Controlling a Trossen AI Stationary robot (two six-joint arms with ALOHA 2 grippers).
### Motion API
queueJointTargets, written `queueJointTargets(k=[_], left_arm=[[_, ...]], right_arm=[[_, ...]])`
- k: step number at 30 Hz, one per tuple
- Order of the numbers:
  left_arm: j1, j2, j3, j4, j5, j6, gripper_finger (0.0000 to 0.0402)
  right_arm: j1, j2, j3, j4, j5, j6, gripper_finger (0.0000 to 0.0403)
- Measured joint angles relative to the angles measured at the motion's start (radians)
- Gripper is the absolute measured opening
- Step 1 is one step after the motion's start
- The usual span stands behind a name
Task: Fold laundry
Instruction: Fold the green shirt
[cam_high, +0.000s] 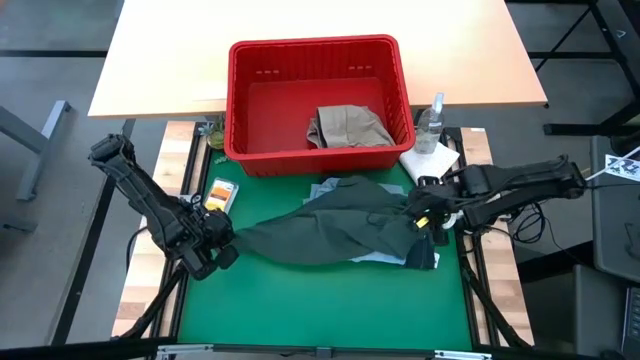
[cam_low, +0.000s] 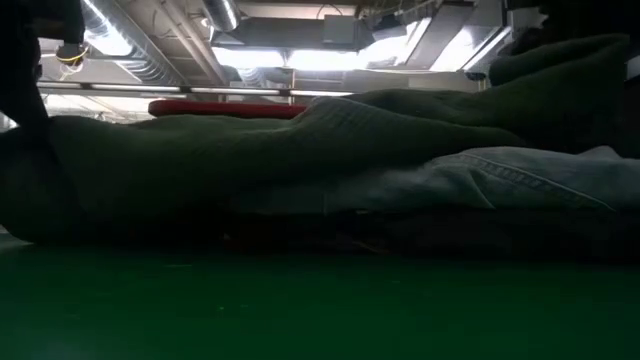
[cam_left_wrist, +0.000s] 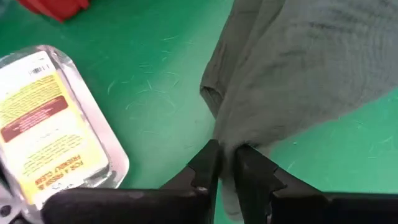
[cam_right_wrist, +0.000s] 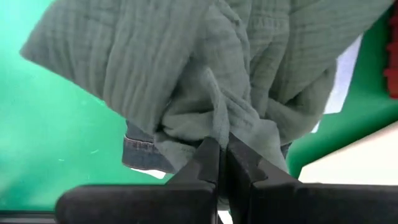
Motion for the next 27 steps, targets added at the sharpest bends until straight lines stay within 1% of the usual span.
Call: queueJointTargets(k=[4, 9, 11, 14, 16, 20, 22, 24, 27], left_arm=[[0.000, 0.000, -0.011, 0.008, -0.003, 0.000, 0.0069], [0.000, 0.000, -0.011, 0.010, -0.040, 0.017, 0.0111], [0.000, 0.000, -0.011, 0.010, -0.045, 0.018, 0.0125], [0.000, 0.000, -0.012, 0.011, -0.045, 0.018, 0.0141], [0.000, 0.000, -0.012, 0.012, -0.045, 0.018, 0.0146], [0.000, 0.000, -0.012, 0.012, -0.044, 0.018, 0.0149], [0.000, 0.000, -0.012, 0.012, -0.044, 0.018, 0.0148], [0.000, 0.000, -0.012, 0.013, -0.044, 0.019, 0.0146], [0.000, 0.000, -0.012, 0.024, -0.044, 0.019, 0.0145]], right_arm=[[0.000, 0.058, 0.000, 0.001, 0.000, -0.033, 0.0010], [-0.001, 0.111, 0.000, 0.000, 0.000, -0.063, 0.0016], [-0.001, 0.126, 0.000, 0.000, -0.006, -0.063, 0.0033], [-0.001, 0.135, 0.000, -0.004, -0.027, -0.062, 0.0071], [-0.001, 0.136, 0.000, -0.006, -0.038, -0.062, 0.0099], [-0.013, 0.136, 0.032, -0.099, -0.138, -0.063, 0.0139], [-0.018, 0.136, 0.060, -0.171, -0.186, -0.055, 0.0148], [-0.019, 0.136, 0.091, -0.230, -0.197, -0.051, 0.0151], [0.001, 0.130, 0.131, -0.230, -0.231, -0.049, 0.0150]])
